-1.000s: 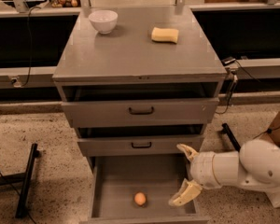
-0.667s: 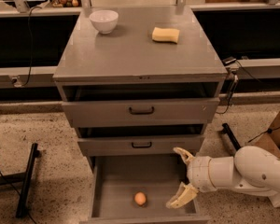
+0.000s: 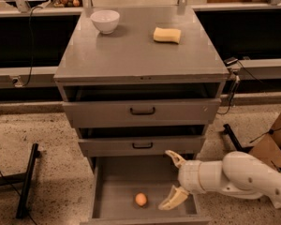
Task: Pick orange from bottom drawer and place on counter
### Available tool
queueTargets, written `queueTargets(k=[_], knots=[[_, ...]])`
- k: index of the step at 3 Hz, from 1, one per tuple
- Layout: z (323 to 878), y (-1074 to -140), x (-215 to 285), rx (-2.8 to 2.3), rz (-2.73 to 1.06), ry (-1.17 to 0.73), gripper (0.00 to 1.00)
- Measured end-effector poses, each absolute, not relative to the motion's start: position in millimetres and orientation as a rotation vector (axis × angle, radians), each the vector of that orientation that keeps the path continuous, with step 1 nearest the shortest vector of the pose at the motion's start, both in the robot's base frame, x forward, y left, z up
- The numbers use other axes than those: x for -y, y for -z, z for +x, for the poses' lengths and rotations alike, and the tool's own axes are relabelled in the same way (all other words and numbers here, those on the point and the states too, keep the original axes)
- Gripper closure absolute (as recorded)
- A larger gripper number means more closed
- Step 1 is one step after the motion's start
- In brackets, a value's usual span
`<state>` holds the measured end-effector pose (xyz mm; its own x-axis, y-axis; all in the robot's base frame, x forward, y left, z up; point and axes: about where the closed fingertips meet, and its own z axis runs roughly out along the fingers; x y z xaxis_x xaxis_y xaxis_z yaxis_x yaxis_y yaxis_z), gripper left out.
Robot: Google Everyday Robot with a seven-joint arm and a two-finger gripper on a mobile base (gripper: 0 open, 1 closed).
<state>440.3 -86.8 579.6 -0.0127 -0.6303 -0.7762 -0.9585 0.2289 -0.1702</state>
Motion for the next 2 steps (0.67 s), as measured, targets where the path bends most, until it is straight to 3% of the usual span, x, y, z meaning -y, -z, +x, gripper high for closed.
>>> queueTargets(k=[2], knots=[[460,-438,50,-1.786,-1.437,-0.67,0.0]])
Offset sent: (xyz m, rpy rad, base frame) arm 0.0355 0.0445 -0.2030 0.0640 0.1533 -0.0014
